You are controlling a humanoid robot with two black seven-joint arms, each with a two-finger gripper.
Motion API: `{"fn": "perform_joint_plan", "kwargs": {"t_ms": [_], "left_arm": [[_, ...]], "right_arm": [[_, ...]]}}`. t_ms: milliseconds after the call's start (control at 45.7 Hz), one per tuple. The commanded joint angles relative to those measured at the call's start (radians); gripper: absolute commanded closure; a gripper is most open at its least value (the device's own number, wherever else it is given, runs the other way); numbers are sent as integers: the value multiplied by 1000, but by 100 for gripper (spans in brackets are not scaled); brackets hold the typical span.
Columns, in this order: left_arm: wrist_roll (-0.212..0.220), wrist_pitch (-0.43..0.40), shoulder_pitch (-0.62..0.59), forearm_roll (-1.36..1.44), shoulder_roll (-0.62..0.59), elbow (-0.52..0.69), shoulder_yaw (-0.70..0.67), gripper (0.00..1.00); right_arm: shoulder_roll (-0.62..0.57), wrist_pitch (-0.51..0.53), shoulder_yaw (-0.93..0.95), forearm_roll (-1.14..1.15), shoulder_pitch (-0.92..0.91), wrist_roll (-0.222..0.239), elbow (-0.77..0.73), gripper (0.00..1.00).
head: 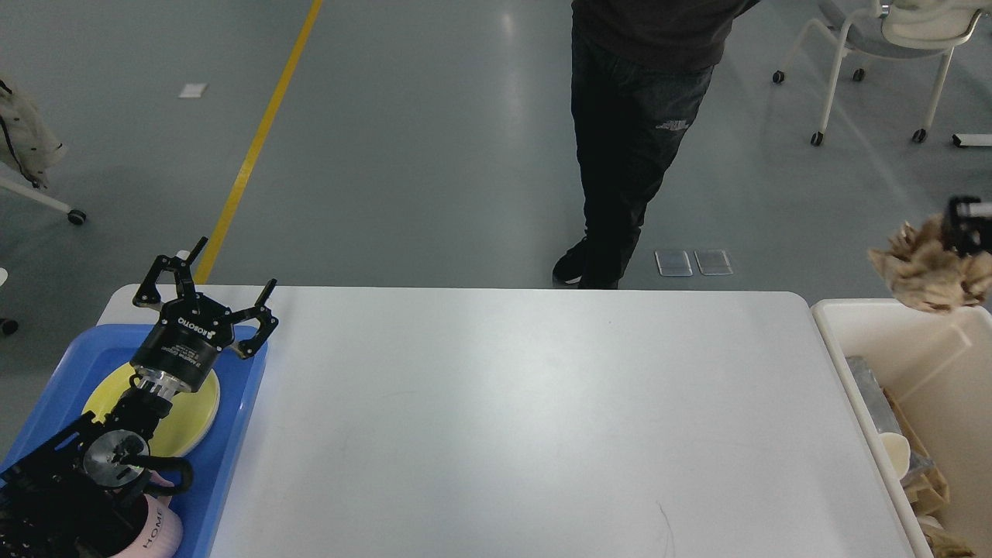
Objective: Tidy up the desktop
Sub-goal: 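Lift the crumpled brown paper and drop it into the bin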
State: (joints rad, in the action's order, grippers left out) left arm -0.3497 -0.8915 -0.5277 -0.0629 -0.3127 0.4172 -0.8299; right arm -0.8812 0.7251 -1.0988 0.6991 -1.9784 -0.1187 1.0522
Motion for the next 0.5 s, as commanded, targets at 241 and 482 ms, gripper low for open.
{"fn": "perform_joint_plan", "kwargs": {"t_ms": [241, 482], "left_arm": [[0, 0, 0, 0, 0, 0, -1, 0], [0, 0, 0, 0, 1, 0, -1, 0]], "right_arm": [[273, -550, 226, -257, 1236, -102, -777, 100], [334, -658, 292, -317, 1339, -93, -844, 0]]}}
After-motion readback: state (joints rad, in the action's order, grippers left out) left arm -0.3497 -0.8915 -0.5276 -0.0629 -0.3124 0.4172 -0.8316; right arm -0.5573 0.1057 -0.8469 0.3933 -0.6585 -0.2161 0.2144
